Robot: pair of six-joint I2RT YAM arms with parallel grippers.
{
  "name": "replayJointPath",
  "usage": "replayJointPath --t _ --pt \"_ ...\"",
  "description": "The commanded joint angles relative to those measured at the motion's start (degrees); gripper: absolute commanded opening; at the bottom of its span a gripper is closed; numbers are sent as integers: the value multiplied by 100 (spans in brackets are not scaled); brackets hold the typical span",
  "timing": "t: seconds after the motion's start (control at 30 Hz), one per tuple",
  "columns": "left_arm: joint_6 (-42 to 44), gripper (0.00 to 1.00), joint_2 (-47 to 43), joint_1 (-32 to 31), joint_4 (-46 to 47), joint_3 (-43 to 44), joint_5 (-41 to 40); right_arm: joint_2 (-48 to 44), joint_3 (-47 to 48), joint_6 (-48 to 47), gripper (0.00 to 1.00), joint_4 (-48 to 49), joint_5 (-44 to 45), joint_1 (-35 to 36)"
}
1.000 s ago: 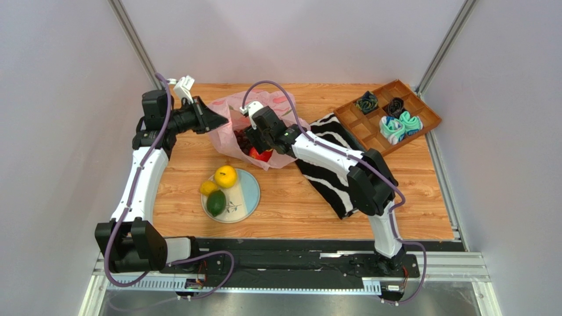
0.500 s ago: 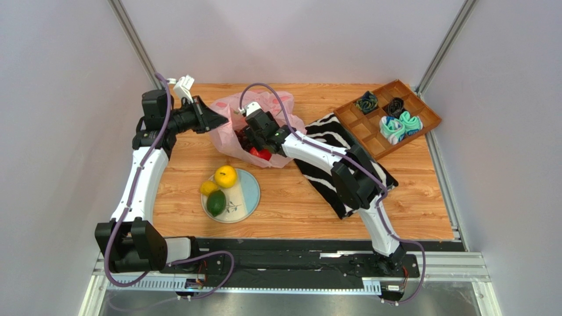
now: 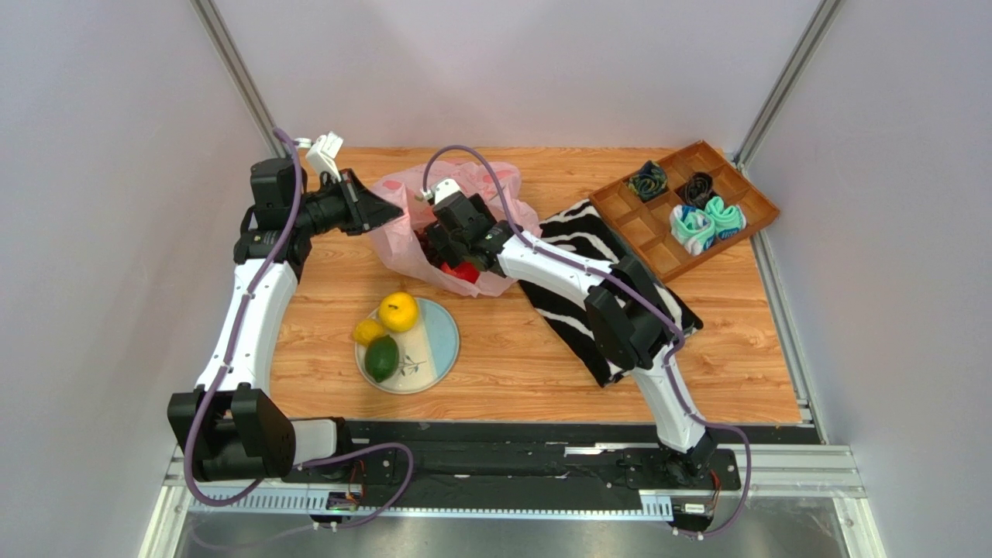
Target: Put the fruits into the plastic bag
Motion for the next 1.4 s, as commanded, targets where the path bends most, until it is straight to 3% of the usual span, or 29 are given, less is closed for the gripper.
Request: replayJointPath --t 0.0,0.23,0.53,0.7,0.87,1.0,1.23,1.37 --pt "-30 0 16 -6 154 50 110 -245 -34 51 79 340 -13 -4" --pt "-13 0 7 -15 137 50 75 -1096 -534 542 76 454 -706 -4" --pt "110 0 -20 -15 -13 103 -66 -2994 -2503 833 75 1666 -1603 13" --pt "146 0 -29 -15 -48 120 -101 -3462 -3294 965 73 2572 -2824 293" --pt "146 0 -20 -15 -65 120 -101 -3200 -3375 623 69 2705 -2862 1041" --pt "146 0 -20 -15 -65 129 -92 -2647 -2857 587 67 2398 -2773 1463" --pt "119 0 -28 -23 -48 129 -66 -1593 -1873 500 71 1748 -2800 1552" --pt "110 0 -37 -15 -30 120 -57 -1195 -1485 438 76 1580 -2326 1552"
